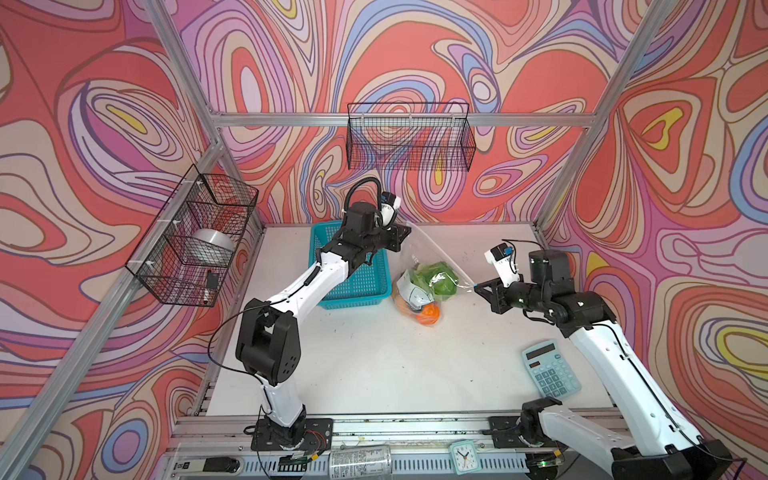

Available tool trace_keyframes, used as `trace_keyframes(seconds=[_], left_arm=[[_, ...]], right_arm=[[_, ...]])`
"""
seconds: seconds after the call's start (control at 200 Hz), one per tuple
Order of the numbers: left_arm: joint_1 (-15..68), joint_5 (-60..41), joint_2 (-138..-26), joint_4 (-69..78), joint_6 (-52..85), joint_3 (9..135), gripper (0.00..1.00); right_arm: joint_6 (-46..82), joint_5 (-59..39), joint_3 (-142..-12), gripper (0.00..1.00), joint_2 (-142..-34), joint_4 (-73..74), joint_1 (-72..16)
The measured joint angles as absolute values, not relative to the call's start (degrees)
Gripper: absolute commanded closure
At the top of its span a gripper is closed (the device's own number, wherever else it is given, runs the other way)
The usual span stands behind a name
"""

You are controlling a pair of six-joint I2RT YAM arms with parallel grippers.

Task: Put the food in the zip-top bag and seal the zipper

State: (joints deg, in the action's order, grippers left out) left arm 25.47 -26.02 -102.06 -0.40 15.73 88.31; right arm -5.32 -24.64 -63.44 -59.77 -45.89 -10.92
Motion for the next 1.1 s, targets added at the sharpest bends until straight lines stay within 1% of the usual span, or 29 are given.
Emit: trace_keyframes(seconds=[0.05,0.08,0.11,0.125,0.155,0.325,0.476,0.636,0.776,0.966,1.097], left_arm=[[24.88,-25.85,-102.06,-0.1,16.32,88.31,1.0],[24.43,-25.85,-102.08,0.1,16.64,88.31,1.0],[24.01,-25.89,-102.1,0.36,16.88,88.29,1.0],[23.83,-25.96,-102.1,0.56,17.08,88.25,1.0],[23.53,-26.17,-102.1,1.13,17.34,88.01,1.0],[23.05,-28.49,-102.1,3.51,18.11,86.72,1.0],[23.35,-30.76,-102.1,4.19,18.09,86.67,1.0],[23.68,-32.18,-102.1,4.25,18.04,86.67,1.0],[23.7,-32.69,-102.08,4.23,18.04,86.63,1.0],[23.97,-32.8,-102.0,4.21,18.04,86.56,1.0],[24.34,-32.8,-101.75,4.12,18.04,86.48,1.0]], right_arm=[[-4.16,-24.47,-63.42,0.51,-59.68,-45.95,-10.83],[-3.64,-24.4,-63.42,0.4,-59.68,-45.56,-10.81],[-3.4,-24.36,-63.42,0.26,-59.68,-45.1,-10.79],[-2.92,-24.47,-63.42,0.24,-59.68,-44.91,-10.79],[-2.59,-24.36,-63.42,0.23,-59.72,-44.34,-10.79],[-2.26,-23.18,-62.92,0.22,-60.88,-40.62,-10.59],[-1.04,-23.59,-57.23,0.21,-60.95,-32.12,-7.9],[4.34,-27.44,-48.4,0.22,-62.78,-16.91,-3.68],[11.77,-33.06,-43.24,0.24,-68.58,-1.8,0.34],[20.95,-38.81,-41.15,0.26,-76.84,16.34,2.02],[27.62,-42.3,-40.86,0.32,-83.42,29.3,1.96]])
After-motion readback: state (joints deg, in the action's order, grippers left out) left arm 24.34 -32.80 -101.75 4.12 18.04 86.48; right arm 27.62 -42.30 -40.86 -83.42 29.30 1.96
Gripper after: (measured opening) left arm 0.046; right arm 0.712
